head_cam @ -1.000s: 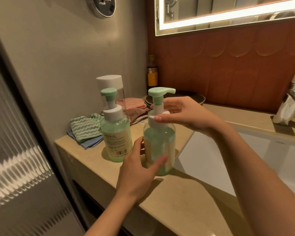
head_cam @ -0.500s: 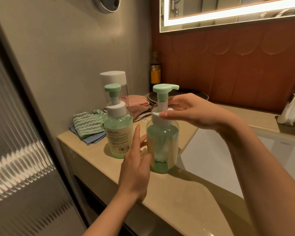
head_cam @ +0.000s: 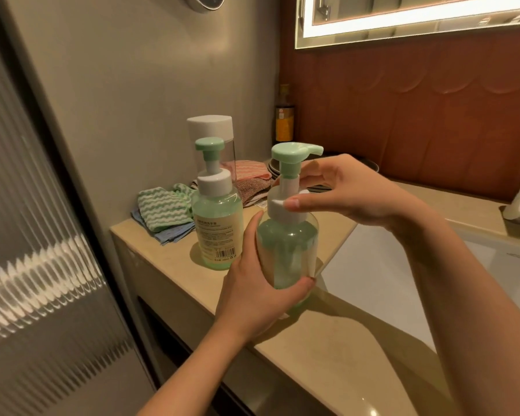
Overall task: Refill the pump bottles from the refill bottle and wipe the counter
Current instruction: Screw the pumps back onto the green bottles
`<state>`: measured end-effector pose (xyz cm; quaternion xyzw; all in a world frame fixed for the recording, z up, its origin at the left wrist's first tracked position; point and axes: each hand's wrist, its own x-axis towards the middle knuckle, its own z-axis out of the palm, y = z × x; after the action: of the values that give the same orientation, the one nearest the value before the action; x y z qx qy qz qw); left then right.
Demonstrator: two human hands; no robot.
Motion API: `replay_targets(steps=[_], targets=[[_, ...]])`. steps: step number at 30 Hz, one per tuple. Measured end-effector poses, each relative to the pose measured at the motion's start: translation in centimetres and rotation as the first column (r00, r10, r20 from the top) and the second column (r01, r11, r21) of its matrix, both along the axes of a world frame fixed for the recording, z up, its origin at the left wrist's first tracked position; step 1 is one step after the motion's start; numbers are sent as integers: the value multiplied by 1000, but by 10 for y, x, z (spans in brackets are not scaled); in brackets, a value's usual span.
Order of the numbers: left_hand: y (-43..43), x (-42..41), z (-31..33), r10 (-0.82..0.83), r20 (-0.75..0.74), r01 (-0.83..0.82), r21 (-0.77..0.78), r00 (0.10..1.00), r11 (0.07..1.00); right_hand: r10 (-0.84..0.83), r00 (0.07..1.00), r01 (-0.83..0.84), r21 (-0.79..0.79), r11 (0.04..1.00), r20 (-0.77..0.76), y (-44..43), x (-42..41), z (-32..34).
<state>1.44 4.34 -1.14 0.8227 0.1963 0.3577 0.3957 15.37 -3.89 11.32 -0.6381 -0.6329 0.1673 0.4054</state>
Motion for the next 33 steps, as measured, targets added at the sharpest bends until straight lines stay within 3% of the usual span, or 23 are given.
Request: replay_targets(steps=[14, 18, 21, 25, 33], targets=[[0, -1, -2, 34, -22, -34, -7, 999, 999, -161, 978, 158, 31, 987, 131, 11, -12, -3], [2, 1, -4, 5, 5, -5, -71, 1000, 997, -109, 976, 124, -74, 990, 187, 11, -15, -2], [1, 0, -3, 13, 5, -12, -37, 1000, 999, -9, 991, 28, -142, 990, 134, 0, -10, 3], [0, 0, -3, 27, -10, -27, -16, 1000, 1000, 55, 997, -59, -65, 996, -53, -11, -4, 9], [0, 1, -4, 34, -2, -34, -27, 999, 999, 71, 988, -80, -64, 995, -134, -2, -1, 2]])
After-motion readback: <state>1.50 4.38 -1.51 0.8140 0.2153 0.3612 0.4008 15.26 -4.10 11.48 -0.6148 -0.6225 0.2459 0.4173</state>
